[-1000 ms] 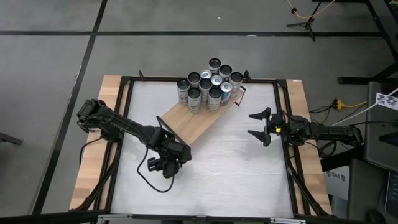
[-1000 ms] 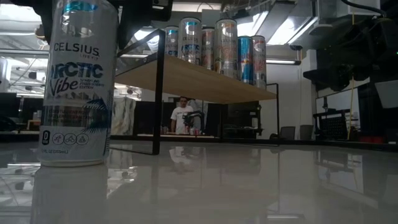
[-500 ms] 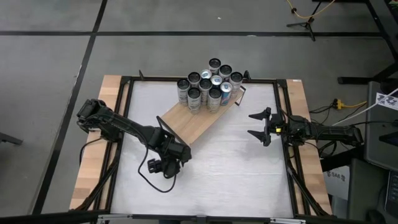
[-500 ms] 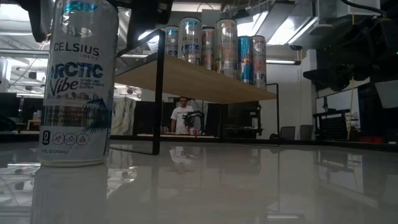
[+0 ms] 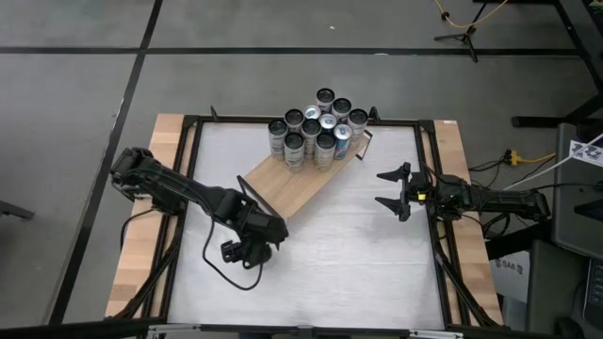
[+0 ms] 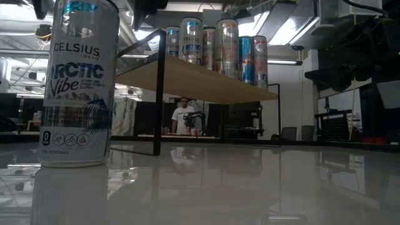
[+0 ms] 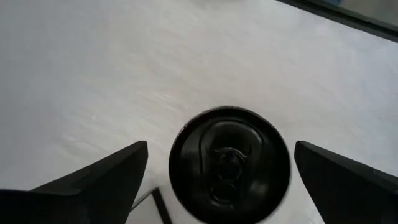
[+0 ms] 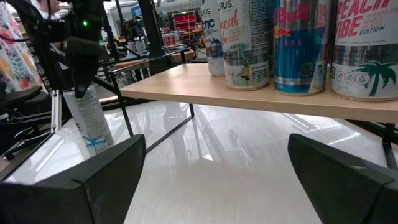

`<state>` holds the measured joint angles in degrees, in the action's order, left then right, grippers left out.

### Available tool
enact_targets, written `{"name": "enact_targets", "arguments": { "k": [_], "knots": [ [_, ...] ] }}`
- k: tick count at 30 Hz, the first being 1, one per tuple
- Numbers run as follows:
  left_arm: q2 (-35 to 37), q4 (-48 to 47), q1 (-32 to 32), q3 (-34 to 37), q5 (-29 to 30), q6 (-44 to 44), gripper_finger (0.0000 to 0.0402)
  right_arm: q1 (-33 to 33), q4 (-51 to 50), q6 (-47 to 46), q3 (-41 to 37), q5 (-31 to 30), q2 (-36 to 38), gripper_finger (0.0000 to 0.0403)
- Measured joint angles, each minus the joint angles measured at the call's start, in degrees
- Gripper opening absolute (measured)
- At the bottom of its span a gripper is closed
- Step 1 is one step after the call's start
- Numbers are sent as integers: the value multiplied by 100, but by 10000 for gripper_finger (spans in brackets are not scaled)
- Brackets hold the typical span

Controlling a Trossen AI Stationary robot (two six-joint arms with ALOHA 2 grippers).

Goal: Place canned beverage on shelf
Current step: Put the white-blue soda can on the shelf aligned with the other white-blue soda cans

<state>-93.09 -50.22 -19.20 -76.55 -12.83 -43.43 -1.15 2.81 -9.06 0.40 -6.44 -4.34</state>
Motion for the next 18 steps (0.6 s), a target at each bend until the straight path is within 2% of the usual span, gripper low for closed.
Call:
{"name": "enact_targets", "arguments": {
  "k": [7, 18],
  "knots": [
    [357, 15, -9, 0, 253, 537, 397, 0, -2, -2, 0, 0, 0, 388],
    [1174, 225, -26, 0, 468, 2601, 397, 0, -4, -1, 0, 0, 0, 388]
  ]
}}
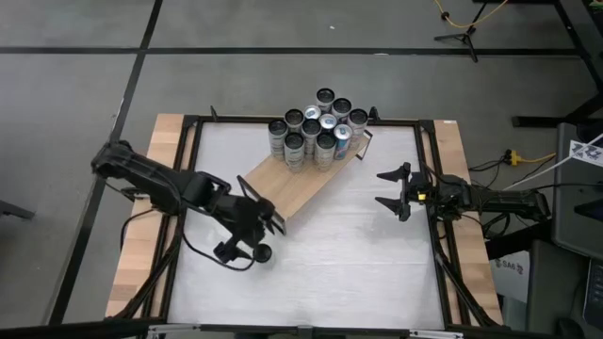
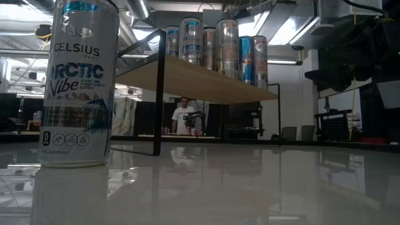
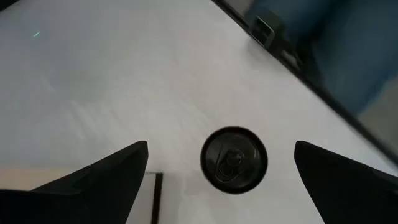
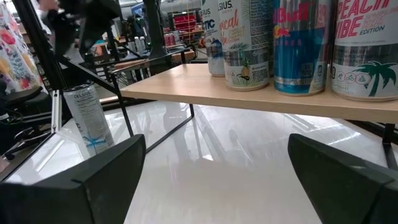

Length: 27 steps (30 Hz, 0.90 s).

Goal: Place canned beverage on shelf
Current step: Put the white-blue soda can on the shelf aligned with the other white-blue soda cans

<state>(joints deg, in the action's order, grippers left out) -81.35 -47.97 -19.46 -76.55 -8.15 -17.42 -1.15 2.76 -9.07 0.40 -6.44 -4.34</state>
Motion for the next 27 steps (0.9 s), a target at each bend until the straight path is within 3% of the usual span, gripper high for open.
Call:
{"name": "enact_targets", "arguments": {
  "k": [6, 11, 19, 23, 27],
  "knots": [
    [337, 36, -284, -2, 595, 2276, 397, 0, 0, 1, 0, 2, 0, 388],
    [340, -108, -946, -2, 1535, 3425, 396, 1, 2, 0, 0, 0, 0, 388],
    [297, -60, -2082, 10, 4130, 5220, 396, 0, 2, 0, 0, 0, 0, 388],
    [293, 619, -2415, 491, 5068, 5816, 396, 0, 2, -1, 0, 0, 0, 388],
    [287, 1862, -2590, 1250, 5382, 5934, 396, 0, 2, 0, 0, 0, 1, 388]
  ]
}}
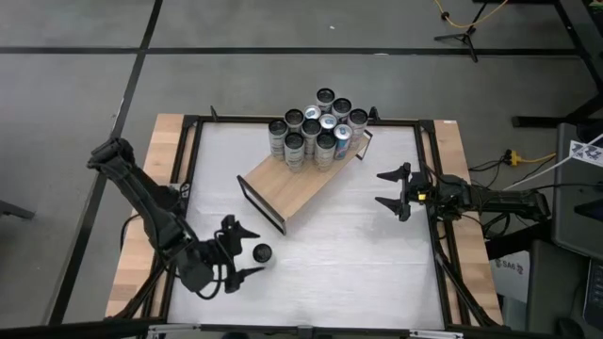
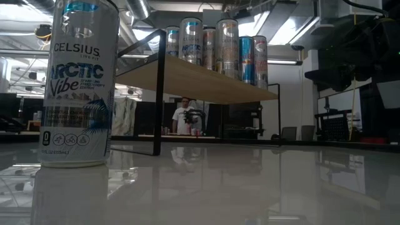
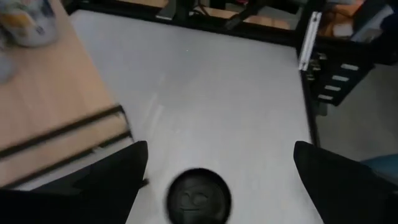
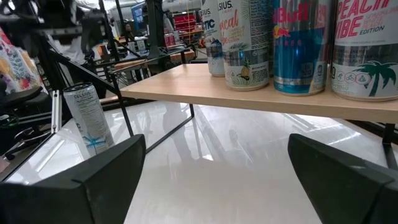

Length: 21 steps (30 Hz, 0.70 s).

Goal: Place canned beverage on shelf
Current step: Put the white-blue soda can on the shelf aligned with the other white-blue soda cans

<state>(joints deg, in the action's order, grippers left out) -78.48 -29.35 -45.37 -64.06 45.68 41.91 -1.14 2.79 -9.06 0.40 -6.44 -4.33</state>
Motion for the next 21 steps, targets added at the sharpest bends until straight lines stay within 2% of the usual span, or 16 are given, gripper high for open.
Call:
{"name": "enact_targets", "arguments": {
  "k": [6, 11, 21],
  "knots": [
    [0, 861, -100, 737, 54, -2, 396, 0, 2, 0, 0, 0, 0, 388],
    [0, 973, -119, 1040, 345, -2, 396, 1, 2, -1, 0, 0, -1, 388],
    [-2, 1417, -118, 1474, 416, -2, 396, 1, 2, -1, 0, 0, -1, 388]
  ]
}}
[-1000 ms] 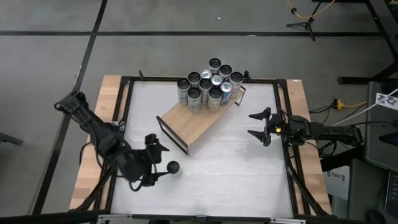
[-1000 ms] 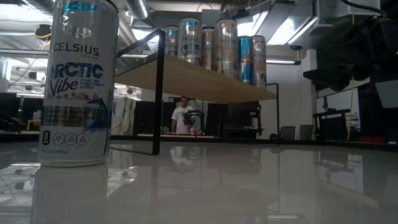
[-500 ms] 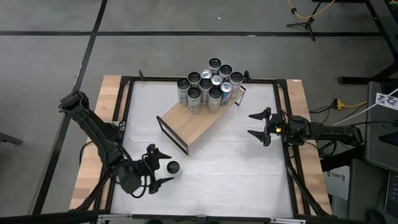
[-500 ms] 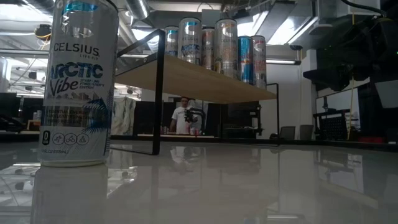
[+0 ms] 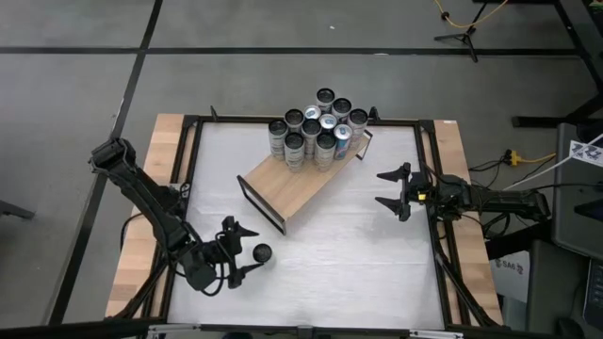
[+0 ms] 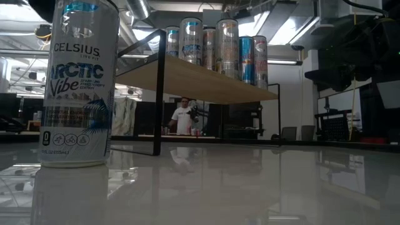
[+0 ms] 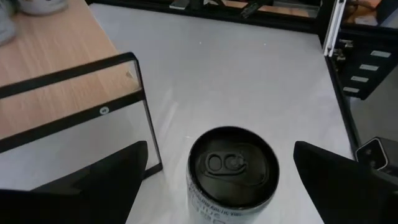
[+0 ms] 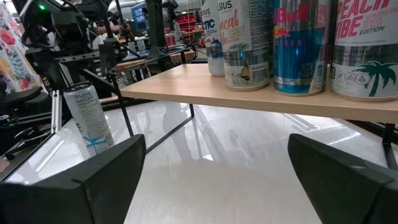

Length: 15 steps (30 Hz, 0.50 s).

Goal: Place canned beverage on shelf
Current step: Put the white-blue soda can on the shelf aligned with the other white-blue soda cans

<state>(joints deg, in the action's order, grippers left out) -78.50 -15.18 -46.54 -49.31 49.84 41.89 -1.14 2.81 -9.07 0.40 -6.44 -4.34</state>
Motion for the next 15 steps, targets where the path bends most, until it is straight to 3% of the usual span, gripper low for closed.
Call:
{"name": "enact_targets", "arguments": {
  "k": [15],
  "knots": [
    [0, 1082, 0, 608, -154, -297, 396, -1, 2, -1, 0, 0, 0, 388]
  ]
}}
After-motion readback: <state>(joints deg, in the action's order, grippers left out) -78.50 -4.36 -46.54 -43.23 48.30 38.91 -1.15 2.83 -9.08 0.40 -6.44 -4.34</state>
